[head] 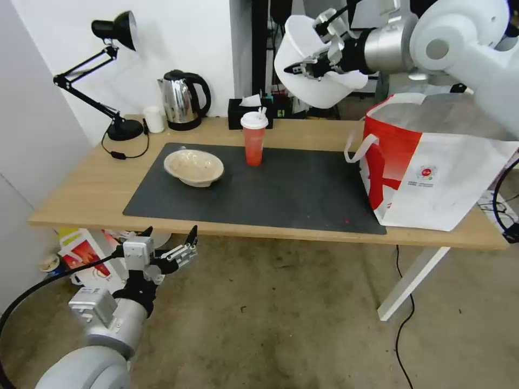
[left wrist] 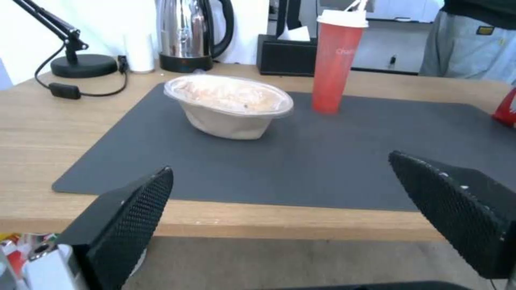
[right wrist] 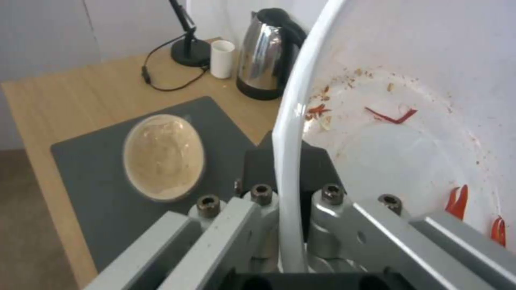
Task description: Pick up the trash from the table and place it into the takeout bag.
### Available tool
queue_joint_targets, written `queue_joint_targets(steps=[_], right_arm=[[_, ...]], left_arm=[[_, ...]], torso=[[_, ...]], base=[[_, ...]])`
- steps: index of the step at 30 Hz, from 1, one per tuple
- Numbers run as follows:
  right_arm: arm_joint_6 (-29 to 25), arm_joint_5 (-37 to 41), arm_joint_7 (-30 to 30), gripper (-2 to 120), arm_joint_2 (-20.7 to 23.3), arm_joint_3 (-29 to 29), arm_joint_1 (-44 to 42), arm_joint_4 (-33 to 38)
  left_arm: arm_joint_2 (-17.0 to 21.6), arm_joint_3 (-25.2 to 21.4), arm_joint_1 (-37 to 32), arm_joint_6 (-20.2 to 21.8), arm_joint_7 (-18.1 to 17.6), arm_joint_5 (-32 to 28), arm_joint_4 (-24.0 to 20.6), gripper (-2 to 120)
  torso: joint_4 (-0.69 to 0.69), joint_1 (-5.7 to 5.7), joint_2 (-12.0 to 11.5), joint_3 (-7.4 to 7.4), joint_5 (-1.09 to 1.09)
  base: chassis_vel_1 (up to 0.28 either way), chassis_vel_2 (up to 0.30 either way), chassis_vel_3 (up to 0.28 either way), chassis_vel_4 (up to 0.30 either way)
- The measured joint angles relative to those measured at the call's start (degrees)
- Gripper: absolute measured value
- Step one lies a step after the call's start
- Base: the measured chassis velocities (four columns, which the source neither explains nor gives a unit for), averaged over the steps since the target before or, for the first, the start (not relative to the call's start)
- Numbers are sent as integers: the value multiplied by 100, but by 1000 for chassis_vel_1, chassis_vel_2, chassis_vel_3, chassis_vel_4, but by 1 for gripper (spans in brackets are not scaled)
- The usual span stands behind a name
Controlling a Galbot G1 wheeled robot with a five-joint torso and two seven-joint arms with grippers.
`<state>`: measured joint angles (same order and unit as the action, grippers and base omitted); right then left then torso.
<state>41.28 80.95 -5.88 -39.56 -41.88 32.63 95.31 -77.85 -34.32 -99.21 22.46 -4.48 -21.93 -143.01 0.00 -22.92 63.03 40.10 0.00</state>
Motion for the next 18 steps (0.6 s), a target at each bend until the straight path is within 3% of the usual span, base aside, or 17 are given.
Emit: queue_joint_targets(steps=[5, 18], right_arm=[[0, -6, -30, 0, 88, -20, 34, -29], [0, -153, -299, 0, 1100, 83, -212, 12]], left_arm=[[7, 5, 2, -4, 0, 0, 0, 100], [63, 57, -13, -16, 11, -19, -7, 100]], torso=[[0, 0, 0, 0, 0], [-1, 0, 0, 0, 1]], base=[[0, 0, 0, 0], [0, 0, 0, 0]])
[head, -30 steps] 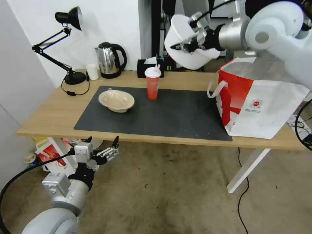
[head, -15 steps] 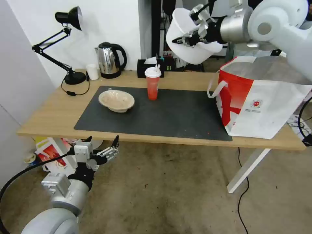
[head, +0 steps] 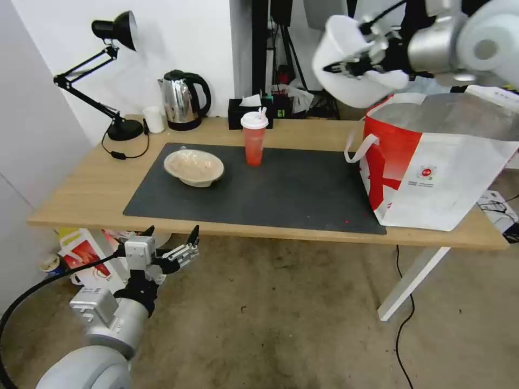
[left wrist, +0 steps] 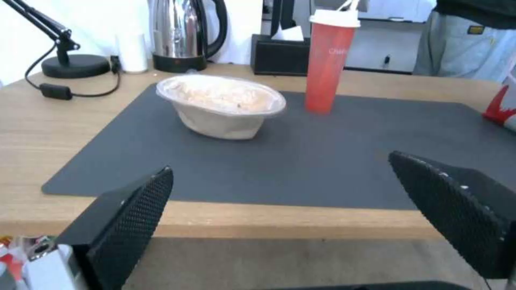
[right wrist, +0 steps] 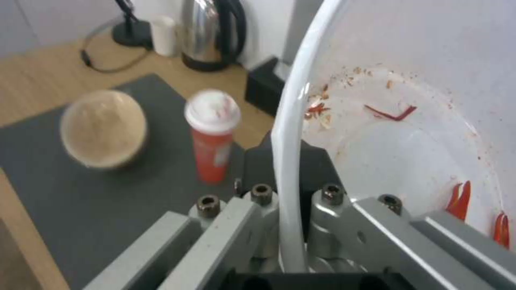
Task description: Pick up the trash from the table and place it into the takeout bag.
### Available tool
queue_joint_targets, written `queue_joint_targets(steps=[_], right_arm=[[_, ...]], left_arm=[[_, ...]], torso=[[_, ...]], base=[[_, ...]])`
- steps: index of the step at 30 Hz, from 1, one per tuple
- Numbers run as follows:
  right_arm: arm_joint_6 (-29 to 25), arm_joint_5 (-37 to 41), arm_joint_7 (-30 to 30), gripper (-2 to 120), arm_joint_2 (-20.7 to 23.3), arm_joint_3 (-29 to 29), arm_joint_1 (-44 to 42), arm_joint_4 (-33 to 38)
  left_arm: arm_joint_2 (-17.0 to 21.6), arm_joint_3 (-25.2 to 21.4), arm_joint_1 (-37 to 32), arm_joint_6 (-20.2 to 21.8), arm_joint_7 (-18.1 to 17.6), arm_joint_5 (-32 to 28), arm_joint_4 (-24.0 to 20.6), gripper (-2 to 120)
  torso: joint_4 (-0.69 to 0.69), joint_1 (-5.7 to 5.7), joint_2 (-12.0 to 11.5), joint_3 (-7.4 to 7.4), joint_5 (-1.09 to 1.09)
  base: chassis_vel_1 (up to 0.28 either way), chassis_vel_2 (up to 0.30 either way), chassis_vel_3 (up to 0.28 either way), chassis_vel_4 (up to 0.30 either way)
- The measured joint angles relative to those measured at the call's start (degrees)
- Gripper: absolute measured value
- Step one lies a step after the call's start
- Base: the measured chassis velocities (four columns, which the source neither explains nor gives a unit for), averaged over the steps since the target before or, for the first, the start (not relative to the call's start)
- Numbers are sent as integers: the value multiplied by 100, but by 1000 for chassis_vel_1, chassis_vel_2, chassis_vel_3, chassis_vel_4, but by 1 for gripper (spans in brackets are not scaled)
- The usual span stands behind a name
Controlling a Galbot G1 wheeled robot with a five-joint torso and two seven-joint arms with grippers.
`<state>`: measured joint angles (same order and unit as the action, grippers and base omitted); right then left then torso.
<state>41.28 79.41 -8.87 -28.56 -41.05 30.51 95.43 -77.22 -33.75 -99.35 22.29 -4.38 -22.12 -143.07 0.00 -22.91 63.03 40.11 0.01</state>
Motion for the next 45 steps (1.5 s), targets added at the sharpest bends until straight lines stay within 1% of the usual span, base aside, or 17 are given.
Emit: queue_joint_targets(steps=[2, 3, 6, 7, 11, 12, 17, 18, 19, 22, 23, 26, 27, 28, 31, 33, 45], right_arm=[[0, -19, 0, 0, 219, 157, -230, 142], [0, -19, 0, 0, 219, 157, -230, 142], [0, -32, 5, 0, 554, 434, -578, 339], [0, -32, 5, 0, 554, 434, -578, 339], [0, -54, -4, 0, 881, 880, -1055, 450], [0, -54, -4, 0, 881, 880, -1055, 450], [0, -114, -16, 0, 1136, 1415, -1631, 527], [0, -157, -39, 0, 1185, 1516, -1747, 524], [0, -157, -39, 0, 1185, 1516, -1747, 524], [0, -210, -88, 0, 1297, 1880, -2092, 507], [0, -210, -88, 0, 1297, 1880, -2092, 507], [0, -319, -172, 0, 1420, 2422, -2684, 513], [0, -319, -172, 0, 1420, 2422, -2684, 513], [0, -352, -197, 0, 1455, 2589, -2874, 517], [0, -391, -234, 0, 1532, 2760, -3114, 524], [0, -445, -269, 0, 1573, 2954, -3362, 512], [-7, -572, -290, 0, 1590, 3001, -3594, 511]], left_arm=[[14, 1, -18, -5, 3, 0, -1, 100], [14, 1, -18, -5, 3, 0, -1, 100], [52, 2, -27, -12, 4, -1, -8, 100], [52, 2, -27, -12, 4, -1, -8, 100], [80, 34, -18, -16, 5, -3, -8, 100], [80, 34, -18, -16, 5, -3, -8, 100], [112, 84, 7, -19, 8, -10, -2, 100], [113, 105, 17, -19, 8, -10, 14, 100], [113, 105, 17, -19, 8, -10, 14, 100], [111, 131, 13, -19, 10, -9, 29, 100], [111, 131, 13, -19, 10, -9, 29, 100], [124, 134, 8, -19, 12, -9, 28, 100], [124, 134, 8, -19, 12, -9, 28, 100], [131, 135, 6, -19, 13, -9, 25, 100], [136, 135, -8, -18, 13, -7, 16, 100], [142, 135, -18, -18, 14, -5, 15, 100], [141, 136, -29, -19, 17, -2, 13, 100]], torso=[[1, -1, 0, 0, 1], [1, -1, 0, 0, 1], [0, 0, 0, 0, -1], [0, 0, 0, 0, -1], [0, -1, 0, 0, -1], [0, -1, 0, 0, -1], [-1, 0, 0, 0, -2], [0, 0, 0, 0, 2], [0, 0, 0, 0, 2], [1, 0, 0, 0, -2], [1, 0, 0, 0, -2], [0, 0, 0, 0, -1], [0, 0, 0, 0, -1], [0, -1, 0, 0, 2], [0, 0, 0, 0, -2], [0, 0, 0, 0, -1], [0, 0, 0, 0, -1]], base=[[0, 0, 0, 0], [0, 0, 0, 0], [0, 0, 0, 0], [0, 0, 0, 0], [0, 0, 0, 0], [0, 0, 0, 0], [0, 0, 0, 0], [0, 0, 0, 0], [0, 0, 0, 0], [0, 0, 0, 0], [0, 0, 0, 0], [0, 0, 0, 0], [0, 0, 0, 0], [0, 0, 0, 0], [0, 0, 0, 0], [0, 0, 0, 0], [0, 0, 0, 0]])
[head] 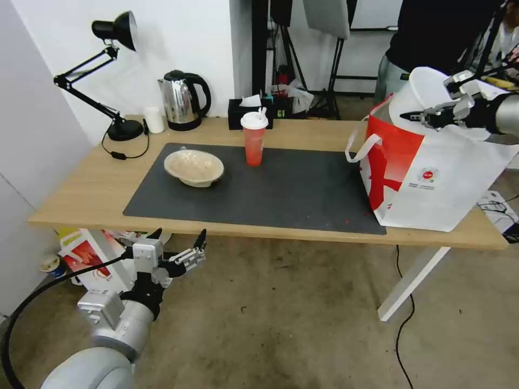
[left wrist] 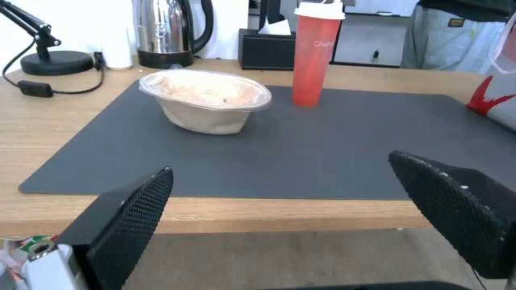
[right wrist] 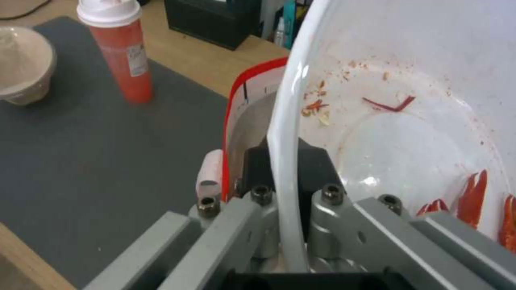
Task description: Pick up the trash from the table and place it into the takeout bag.
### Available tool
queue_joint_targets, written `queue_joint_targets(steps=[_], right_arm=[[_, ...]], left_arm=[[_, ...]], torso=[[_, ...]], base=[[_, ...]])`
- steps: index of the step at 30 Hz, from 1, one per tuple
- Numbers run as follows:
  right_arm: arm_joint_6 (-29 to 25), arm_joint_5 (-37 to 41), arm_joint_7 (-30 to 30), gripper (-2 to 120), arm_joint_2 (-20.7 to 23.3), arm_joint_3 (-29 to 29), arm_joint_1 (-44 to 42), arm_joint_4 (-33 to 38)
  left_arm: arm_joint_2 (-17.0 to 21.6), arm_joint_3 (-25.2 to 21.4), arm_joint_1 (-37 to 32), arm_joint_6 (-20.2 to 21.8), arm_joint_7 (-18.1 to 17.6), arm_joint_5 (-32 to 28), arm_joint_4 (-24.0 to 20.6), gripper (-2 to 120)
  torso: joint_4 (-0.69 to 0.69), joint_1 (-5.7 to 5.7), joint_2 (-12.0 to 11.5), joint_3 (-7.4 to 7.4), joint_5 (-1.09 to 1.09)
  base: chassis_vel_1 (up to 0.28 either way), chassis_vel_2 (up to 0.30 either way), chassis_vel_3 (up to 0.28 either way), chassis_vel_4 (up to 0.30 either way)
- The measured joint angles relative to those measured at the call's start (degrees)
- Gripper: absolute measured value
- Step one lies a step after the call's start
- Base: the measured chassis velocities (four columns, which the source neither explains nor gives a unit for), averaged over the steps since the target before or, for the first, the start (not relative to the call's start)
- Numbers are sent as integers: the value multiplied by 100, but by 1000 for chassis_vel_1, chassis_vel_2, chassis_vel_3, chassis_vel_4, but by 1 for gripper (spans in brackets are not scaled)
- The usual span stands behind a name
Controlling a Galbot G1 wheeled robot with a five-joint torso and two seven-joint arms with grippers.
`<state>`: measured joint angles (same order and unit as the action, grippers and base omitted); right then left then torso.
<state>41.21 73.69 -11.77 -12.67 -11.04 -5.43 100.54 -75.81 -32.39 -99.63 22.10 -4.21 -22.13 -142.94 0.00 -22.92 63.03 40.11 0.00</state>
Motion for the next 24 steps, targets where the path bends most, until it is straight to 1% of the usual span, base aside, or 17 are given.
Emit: queue_joint_targets(steps=[14, 15, 16, 18, 19, 20, 21, 23, 24], right_arm=[[-8, -168, -101, 0, -90, -50, -128, 63], [-7, -185, -98, 4, -107, -55, -148, 84], [-7, -185, -98, 4, -107, -55, -148, 84], [-6, -225, -76, 14, -135, -67, -173, 89], [-5, -232, -63, 15, -143, -73, -180, 90], [-4, -242, -33, 24, -160, -91, -193, 92], [-3, -244, -16, 29, -166, -107, -197, 98], [-3, -245, -12, 30, -167, -115, -197, 98], [-2, -248, 16, 37, -174, -141, -196, 106]], left_arm=[[-7, -11, 7, -5, 2, 3, 0, 100], [-7, -15, 7, -6, 2, 4, 1, 100], [-7, -15, 7, -6, 2, 4, 1, 100], [-11, -18, 7, -6, 2, 4, 1, 100], [-11, -19, 8, -7, 2, 4, 0, 100], [-11, -23, 9, -7, 2, 4, 1, 100], [-11, -27, 10, -8, 2, 4, 0, 100], [-11, -28, 11, -8, 2, 3, 0, 100], [-13, -31, 11, -9, 1, 4, -1, 100]], torso=[[0, 0, 0, 0, 0], [0, 0, 0, 0, 0], [0, 0, 0, 0, 0], [0, 0, 0, 0, 0], [0, 0, 0, 0, 0], [0, 0, 0, 0, 0], [0, 0, 0, 0, 0], [0, 0, 0, 0, 0], [0, 0, 0, 0, 0]], base=[[0, 0, 0, 0], [0, 0, 0, 0], [0, 0, 0, 0], [0, 0, 0, 0], [0, 0, 0, 0], [0, 0, 0, 0], [0, 0, 0, 0], [0, 0, 0, 0], [0, 0, 0, 0]])
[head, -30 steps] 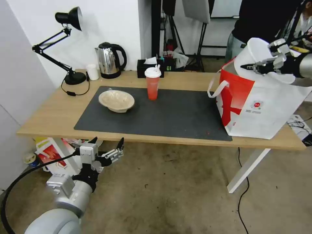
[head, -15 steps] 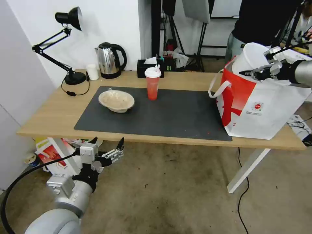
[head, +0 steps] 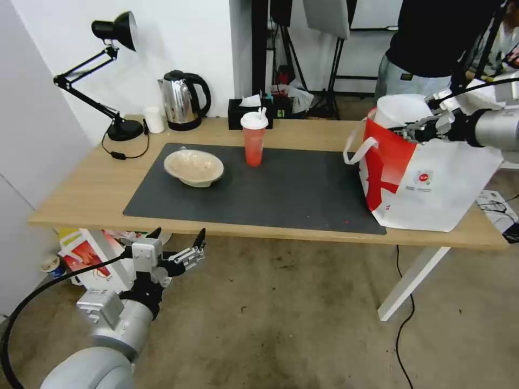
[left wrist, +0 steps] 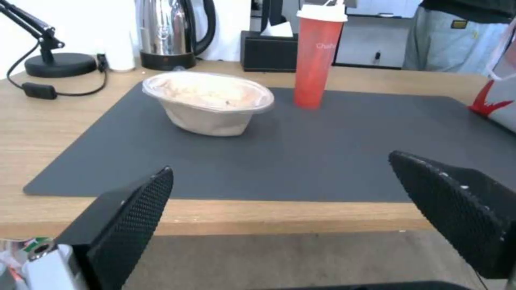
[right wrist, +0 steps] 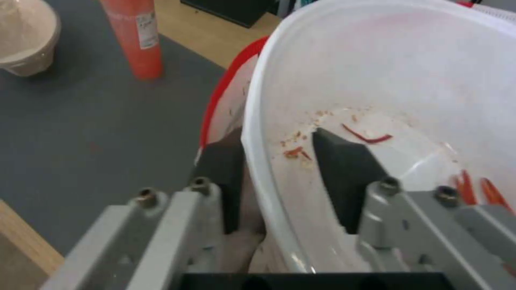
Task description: Pick up the trash from the table and place it into the takeout bag.
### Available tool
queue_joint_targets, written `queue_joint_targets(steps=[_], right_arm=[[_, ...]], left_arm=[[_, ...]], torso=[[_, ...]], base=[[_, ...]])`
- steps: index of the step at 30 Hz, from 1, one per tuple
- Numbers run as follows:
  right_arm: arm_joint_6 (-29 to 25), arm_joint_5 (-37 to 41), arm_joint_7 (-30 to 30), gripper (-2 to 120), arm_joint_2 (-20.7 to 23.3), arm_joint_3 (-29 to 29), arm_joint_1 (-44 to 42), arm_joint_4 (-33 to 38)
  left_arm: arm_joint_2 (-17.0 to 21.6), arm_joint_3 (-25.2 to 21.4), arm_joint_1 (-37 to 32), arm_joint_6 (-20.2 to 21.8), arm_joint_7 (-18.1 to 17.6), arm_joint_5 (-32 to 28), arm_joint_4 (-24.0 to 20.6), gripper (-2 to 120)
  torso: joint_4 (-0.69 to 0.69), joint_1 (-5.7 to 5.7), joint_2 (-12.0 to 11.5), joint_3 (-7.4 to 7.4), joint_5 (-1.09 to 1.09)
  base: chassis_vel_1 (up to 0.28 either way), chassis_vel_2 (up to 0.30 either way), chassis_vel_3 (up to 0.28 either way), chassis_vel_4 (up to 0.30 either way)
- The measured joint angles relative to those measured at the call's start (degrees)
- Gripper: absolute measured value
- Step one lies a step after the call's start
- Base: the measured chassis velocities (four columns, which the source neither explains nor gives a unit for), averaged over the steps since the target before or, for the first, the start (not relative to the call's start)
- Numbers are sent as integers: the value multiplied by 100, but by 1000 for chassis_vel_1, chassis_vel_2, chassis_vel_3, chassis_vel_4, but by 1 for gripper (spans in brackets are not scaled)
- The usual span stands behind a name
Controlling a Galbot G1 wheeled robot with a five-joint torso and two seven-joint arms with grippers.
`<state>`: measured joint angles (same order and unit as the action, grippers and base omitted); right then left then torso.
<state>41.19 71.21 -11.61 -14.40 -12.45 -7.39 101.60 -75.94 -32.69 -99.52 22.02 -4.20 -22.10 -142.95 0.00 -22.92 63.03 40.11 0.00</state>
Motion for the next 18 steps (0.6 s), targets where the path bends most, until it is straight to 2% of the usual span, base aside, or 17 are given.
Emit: queue_joint_targets(steps=[2, 4, 6, 9, 11, 13, 15, 16, 18], right_arm=[[0, 0, 39, 46, -9, -21, 3, 6], [1, -1, 56, 49, -14, -29, 5, 6], [2, -1, 84, 60, -24, -47, 7, 9], [2, -1, 95, 66, -29, -57, 6, 9], [5, -1, 104, 78, -49, -63, 16, -2], [6, -1, 106, 81, -55, -63, 24, -6], [6, 8, 107, 88, -67, -63, 44, -8], [7, 20, 110, 96, -79, -62, 57, -7], [8, 36, 113, 98, -87, -52, 62, -6]], left_arm=[[-10, 0, -1, 0, -1, 2, 0, 100], [-19, 2, -2, 0, -2, 4, 0, 100], [-32, 6, -3, -1, -3, 9, 0, 100], [-37, 6, -7, -1, -5, 12, 0, 100], [-36, 1, -16, -1, -8, 14, -9, 100], [-36, -1, -17, -1, -9, 14, -13, 100], [-35, -5, -20, -1, -10, 15, -15, 100], [-36, -5, -23, -1, -11, 18, -15, 100], [-38, -5, -25, -1, -11, 19, -15, 100]], torso=[[0, 0, 0, 0, 0], [0, 0, 0, 0, 0], [0, 0, 0, 0, 1], [0, 0, 0, 0, 0], [0, 0, 0, 0, 1], [0, 0, 0, 0, 1], [0, 0, 0, 0, 0], [0, 0, 0, 0, 1], [0, 0, 0, 0, 1]], base=[[0, 0, 0, 0], [0, 0, 0, 0], [0, 0, 0, 0], [0, 0, 0, 0], [0, 0, 0, 0], [0, 0, 0, 0], [0, 0, 0, 0], [0, 0, 0, 0], [0, 0, 0, 0]])
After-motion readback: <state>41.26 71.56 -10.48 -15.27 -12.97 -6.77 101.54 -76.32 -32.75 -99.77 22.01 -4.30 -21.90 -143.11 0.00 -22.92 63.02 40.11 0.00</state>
